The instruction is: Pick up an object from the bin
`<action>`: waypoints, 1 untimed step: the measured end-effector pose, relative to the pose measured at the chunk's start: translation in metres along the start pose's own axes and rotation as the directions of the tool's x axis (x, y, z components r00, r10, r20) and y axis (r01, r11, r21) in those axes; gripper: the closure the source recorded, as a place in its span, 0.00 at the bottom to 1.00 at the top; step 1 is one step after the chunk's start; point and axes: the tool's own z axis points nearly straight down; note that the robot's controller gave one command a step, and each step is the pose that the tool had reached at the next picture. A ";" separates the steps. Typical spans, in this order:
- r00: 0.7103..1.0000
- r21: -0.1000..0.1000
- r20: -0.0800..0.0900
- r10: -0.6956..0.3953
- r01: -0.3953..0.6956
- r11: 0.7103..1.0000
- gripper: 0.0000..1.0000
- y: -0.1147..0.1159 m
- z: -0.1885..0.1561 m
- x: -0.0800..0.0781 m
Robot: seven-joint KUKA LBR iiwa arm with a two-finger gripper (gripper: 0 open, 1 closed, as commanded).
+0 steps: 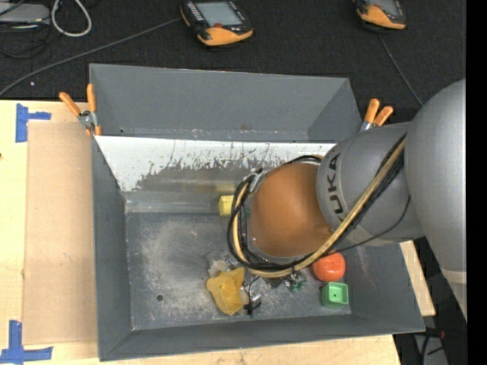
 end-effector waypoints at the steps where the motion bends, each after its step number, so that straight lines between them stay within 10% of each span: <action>1: 1.000 -0.003 -0.009 0.000 0.000 1.000 1.00 0.002 -0.042 0.002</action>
Offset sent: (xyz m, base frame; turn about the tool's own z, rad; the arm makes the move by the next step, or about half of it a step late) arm -0.0036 -0.0002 0.0482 0.0002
